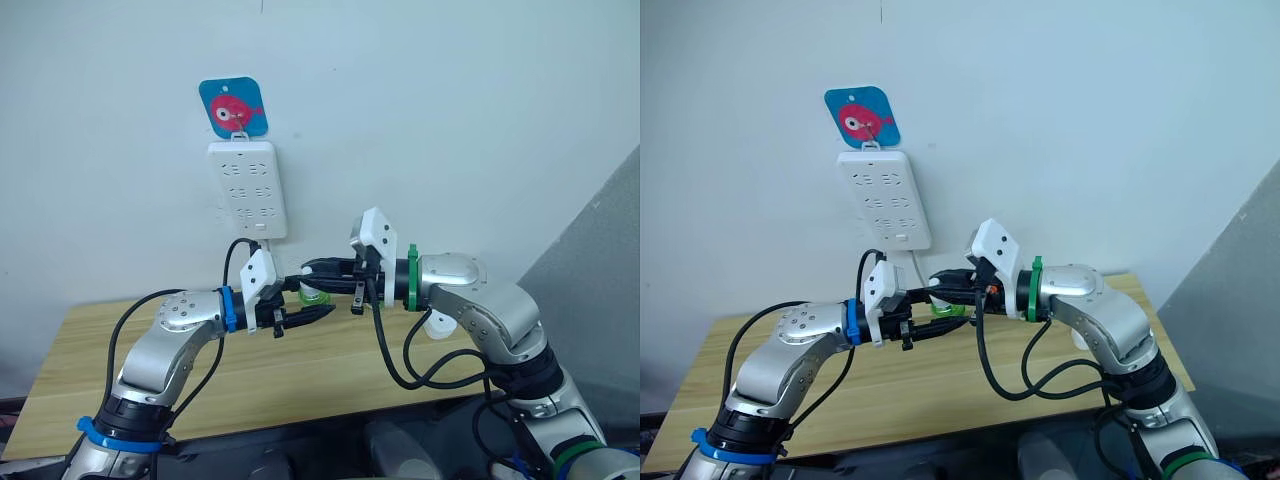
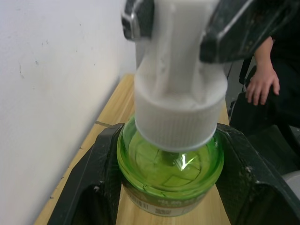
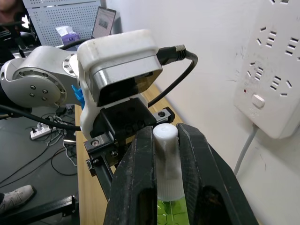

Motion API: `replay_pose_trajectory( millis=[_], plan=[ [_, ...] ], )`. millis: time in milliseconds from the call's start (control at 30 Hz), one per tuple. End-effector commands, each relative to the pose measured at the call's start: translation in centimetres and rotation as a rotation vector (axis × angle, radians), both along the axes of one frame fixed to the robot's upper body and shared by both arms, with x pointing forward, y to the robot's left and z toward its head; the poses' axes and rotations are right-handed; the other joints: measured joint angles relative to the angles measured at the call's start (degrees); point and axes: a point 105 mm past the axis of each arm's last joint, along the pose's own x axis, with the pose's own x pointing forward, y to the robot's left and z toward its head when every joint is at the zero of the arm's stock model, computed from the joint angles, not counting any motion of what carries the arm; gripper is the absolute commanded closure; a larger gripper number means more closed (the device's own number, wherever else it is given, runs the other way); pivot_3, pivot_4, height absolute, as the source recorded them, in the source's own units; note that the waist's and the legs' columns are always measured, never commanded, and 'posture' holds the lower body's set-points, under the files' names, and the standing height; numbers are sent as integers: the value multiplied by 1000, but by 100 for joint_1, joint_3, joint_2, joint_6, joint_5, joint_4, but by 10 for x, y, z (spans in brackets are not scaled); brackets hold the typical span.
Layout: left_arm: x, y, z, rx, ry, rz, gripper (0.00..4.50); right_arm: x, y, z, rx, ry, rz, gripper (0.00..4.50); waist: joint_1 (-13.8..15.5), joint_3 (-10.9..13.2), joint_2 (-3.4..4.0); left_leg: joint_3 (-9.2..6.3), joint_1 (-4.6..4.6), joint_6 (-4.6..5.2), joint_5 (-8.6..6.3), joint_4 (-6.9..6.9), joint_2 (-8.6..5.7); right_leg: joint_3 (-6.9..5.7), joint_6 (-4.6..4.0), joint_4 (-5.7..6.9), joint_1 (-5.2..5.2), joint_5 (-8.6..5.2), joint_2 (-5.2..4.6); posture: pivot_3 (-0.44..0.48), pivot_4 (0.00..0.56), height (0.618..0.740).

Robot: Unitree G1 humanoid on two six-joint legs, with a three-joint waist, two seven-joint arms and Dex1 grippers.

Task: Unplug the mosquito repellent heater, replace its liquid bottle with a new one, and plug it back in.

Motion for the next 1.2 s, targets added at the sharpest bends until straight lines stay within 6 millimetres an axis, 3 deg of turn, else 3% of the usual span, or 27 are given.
replay_pose_trajectory(
  millis=[33, 233, 367, 667, 900, 1000, 1200],
  plan=[
    [-2, 0, 6, 8, -37, -11, 2212, -8, -1, 37, 119, -83, 32, 4172, 0, 0, 0, 0, 0, 0, 0, 0, 0, 0, 0, 0, 0, 0, 0, -194, 58, 740],
    [1, 13, -7, 51, 4, 40, 2212, -1, -16, 57, 194, -122, -60, 4172, 3, 2, 3, -1, 0, 0, 0, -2, 1, -1, -1, 0, 0, 0, 0, -201, 66, 740],
    [-2, 27, -18, 113, 13, 46, 2212, 14, -33, 46, 210, -152, -253, 4172, 2, 4, 5, 1, 1, 0, 0, -5, 1, 2, -3, -1, -2, -2, 0, -198, 87, 740],
    [-31, 48, -41, 242, 57, -4, 2212, 26, -64, -65, 68, -117, -647, 4172, 52, 192, 39, 25, 23, 0, 1, -51, 6, 24, -18, -12, -6, -12, 0, -192, 157, 740],
    [-41, 50, -39, 272, 72, -11, 2212, 50, -83, -141, -13, 5, -880, 4172, 113, 414, 13, 41, 39, 0, 1, -58, 12, 37, -19, -8, -3, -13, 2, -172, 194, 740],
    [-44, 51, -36, 278, 77, -8, 2212, 64, -99, -162, -26, 65, -991, 4172, 165, 481, 10, 45, 37, -1, 1, -61, 12, 39, -20, -10, -5, -13, 1, -141, 207, 740],
    [-49, 53, -32, 285, 94, 9, 2212, 80, -111, -179, -44, 76, -1070, 4172, 262, 597, 9, 44, 33, -1, 1, -62, 11, 39, -20, -10, -9, -13, 1, -106, 218, 740]
  ],
)
